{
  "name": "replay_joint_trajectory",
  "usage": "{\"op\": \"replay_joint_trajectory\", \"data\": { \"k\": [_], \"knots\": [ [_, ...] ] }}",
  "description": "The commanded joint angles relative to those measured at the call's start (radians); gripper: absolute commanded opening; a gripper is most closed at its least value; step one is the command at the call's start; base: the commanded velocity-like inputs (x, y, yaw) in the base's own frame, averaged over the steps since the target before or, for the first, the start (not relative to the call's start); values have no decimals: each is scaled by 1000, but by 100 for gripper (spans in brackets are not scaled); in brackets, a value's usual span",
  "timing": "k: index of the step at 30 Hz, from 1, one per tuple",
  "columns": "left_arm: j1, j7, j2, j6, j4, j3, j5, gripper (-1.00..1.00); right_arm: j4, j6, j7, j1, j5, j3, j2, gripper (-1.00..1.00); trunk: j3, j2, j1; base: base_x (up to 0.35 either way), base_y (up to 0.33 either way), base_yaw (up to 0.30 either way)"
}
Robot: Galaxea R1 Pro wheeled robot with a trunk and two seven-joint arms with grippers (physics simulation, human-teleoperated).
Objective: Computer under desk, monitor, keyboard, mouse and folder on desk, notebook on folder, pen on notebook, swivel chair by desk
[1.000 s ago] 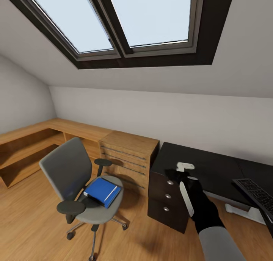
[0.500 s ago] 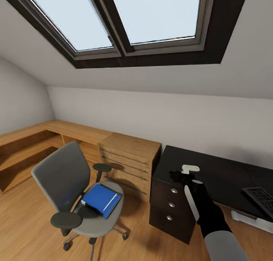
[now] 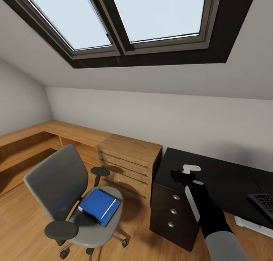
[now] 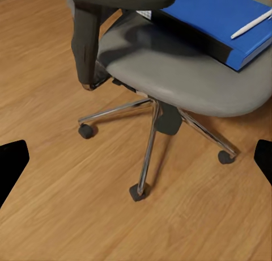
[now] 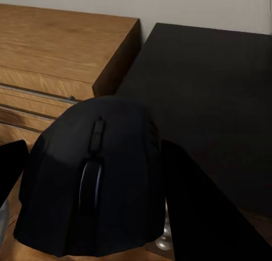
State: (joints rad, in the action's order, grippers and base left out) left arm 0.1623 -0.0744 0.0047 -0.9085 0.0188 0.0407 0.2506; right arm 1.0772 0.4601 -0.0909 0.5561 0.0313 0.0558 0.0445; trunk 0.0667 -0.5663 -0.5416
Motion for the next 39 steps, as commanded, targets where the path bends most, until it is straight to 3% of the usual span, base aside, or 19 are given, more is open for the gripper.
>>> {"op": "replay_joint_trajectory", "data": {
  "k": [1, 6, 8, 23, 31, 39],
  "knots": [
    [-2, -6, 0, -6, 0, 4, -10, 100, -3, 3, -6, 1, 7, 1, 0, -100, 2, -2, 0, 5, 0, 0],
    [-35, -3, -1, -66, 0, 3, -11, 100, -11, 1, -6, 1, -15, 1, -1, -100, 2, -2, 0, 2, 0, 0],
    [-69, -2, -2, -139, 0, 2, -11, 100, -12, -5, -6, 0, -29, 1, -1, -100, 2, -2, 0, 0, 0, 0],
    [-86, -2, -5, -139, 0, 2, -11, 100, -13, -23, -9, -2, -35, 1, -2, -100, 2, -2, 0, 6, -5, 0],
    [-86, -2, -5, -139, 0, 2, -11, 100, -13, -23, -9, -2, -34, 1, -2, -100, 2, -2, 0, 240, -131, 0],
    [-86, -4, -2, -139, 0, 2, -11, 100, -11, -23, -44, -2, -30, 0, 5, -100, 13, -2, 0, 8, -5, 48]
  ]
}}
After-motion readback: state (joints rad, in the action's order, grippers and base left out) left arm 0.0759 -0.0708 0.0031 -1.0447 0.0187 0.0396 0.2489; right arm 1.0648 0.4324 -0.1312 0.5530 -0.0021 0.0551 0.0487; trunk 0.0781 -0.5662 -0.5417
